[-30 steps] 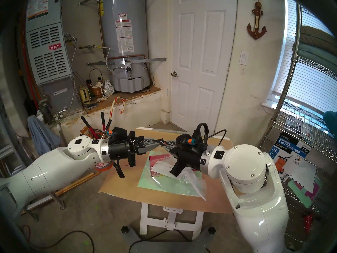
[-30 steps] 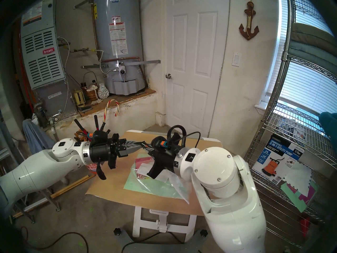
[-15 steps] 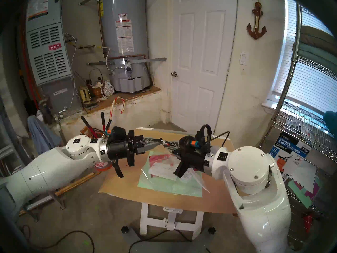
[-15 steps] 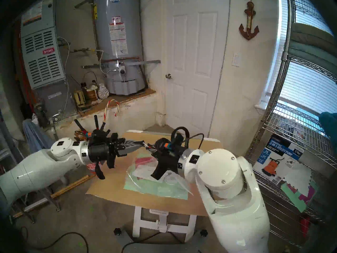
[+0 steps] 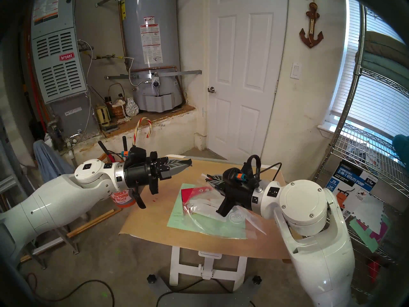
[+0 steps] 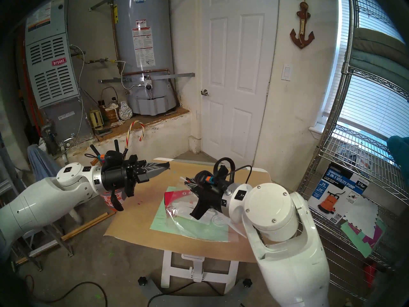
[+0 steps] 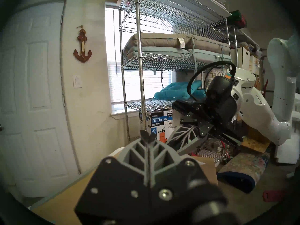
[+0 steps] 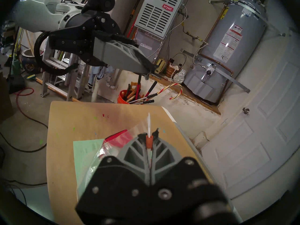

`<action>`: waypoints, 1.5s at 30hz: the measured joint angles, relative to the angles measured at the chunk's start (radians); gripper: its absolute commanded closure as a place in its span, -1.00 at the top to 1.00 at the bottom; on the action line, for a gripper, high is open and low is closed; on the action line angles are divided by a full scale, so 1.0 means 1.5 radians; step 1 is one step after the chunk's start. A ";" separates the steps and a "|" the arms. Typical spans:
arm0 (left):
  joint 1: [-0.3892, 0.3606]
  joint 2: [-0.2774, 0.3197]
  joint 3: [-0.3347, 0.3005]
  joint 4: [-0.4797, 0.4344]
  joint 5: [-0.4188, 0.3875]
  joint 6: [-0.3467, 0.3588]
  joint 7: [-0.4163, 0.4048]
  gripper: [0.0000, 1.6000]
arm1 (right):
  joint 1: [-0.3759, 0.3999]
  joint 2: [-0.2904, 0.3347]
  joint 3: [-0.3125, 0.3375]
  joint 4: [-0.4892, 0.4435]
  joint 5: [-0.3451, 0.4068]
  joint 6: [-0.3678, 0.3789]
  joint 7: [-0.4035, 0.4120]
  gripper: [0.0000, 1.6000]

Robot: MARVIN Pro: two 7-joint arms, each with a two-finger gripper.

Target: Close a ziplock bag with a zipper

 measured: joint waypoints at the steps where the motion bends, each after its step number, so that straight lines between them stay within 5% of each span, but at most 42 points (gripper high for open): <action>1: 0.000 0.000 0.001 0.001 -0.003 0.004 -0.006 -0.07 | 0.001 0.000 0.000 0.000 0.000 0.000 0.000 -1.00; 4: -0.002 0.002 0.002 0.003 -0.008 0.017 -0.024 0.80 | 0.003 -0.001 -0.002 0.002 0.000 0.000 -0.001 -1.00; 7: -0.004 0.004 0.004 0.006 -0.013 0.030 -0.040 0.74 | 0.007 -0.002 -0.004 0.003 0.001 0.000 -0.001 -1.00; 10: -0.007 0.004 0.006 0.012 -0.013 0.040 -0.050 0.22 | 0.010 -0.003 -0.005 0.005 0.002 0.000 -0.001 -1.00; 14: -0.012 -0.003 0.009 0.027 -0.012 0.051 -0.061 -0.01 | 0.014 -0.003 -0.007 0.006 0.004 0.001 -0.001 -1.00; 15: -0.014 -0.005 0.010 0.030 -0.012 0.054 -0.063 0.00 | 0.014 -0.004 -0.007 0.006 0.004 0.002 -0.001 -1.00; 18: -0.020 -0.013 0.013 0.039 -0.009 0.061 -0.070 0.63 | 0.016 -0.004 -0.008 0.006 0.005 0.003 -0.001 -1.00; 35: -0.056 -0.061 0.023 0.091 0.010 0.101 -0.117 1.00 | 0.022 -0.004 -0.022 0.005 0.008 0.016 0.000 -1.00; 45: -0.074 -0.081 0.029 0.114 0.009 0.128 -0.156 1.00 | 0.023 -0.003 -0.025 0.004 0.008 0.011 0.000 -1.00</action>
